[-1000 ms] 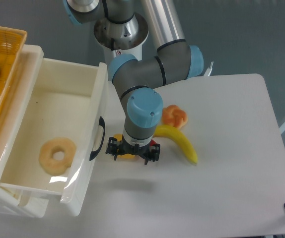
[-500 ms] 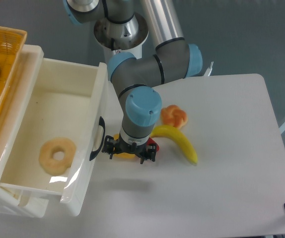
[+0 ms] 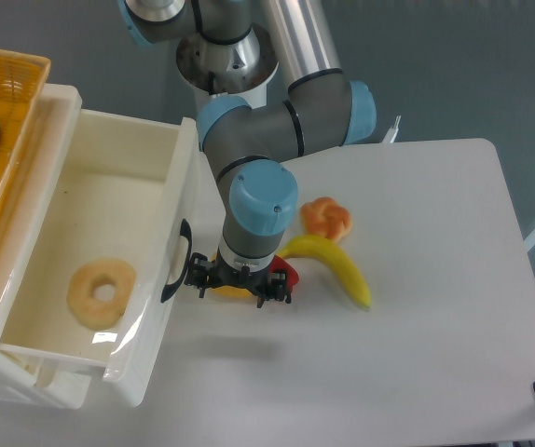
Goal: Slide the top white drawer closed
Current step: 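Press the gripper against the drawer front beside its black handle, then push the drawer front inward into the cabinet with the gripper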
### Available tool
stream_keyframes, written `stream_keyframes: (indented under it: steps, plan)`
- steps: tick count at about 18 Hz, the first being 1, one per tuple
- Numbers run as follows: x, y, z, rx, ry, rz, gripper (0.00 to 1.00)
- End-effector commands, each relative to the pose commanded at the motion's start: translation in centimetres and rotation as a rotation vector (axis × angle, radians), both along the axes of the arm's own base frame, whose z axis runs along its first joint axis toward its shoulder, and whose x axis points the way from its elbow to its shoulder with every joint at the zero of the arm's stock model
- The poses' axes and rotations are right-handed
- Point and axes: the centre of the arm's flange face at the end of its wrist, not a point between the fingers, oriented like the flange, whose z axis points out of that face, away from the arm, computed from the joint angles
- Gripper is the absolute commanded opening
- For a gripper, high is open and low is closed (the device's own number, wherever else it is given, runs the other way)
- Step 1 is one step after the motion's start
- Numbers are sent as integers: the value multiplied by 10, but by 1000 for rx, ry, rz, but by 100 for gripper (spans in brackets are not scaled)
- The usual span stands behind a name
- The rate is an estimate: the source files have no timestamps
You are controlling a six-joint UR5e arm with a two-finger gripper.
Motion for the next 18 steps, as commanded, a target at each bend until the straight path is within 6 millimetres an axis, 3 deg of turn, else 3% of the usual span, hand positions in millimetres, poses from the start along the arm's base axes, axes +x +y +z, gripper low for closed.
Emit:
stream_keyframes:
  steps: [9, 18]
  plan:
    - [24, 10, 2, -9, -6, -40, 100]
    - [27, 9, 11, 4, -19, -40, 100]
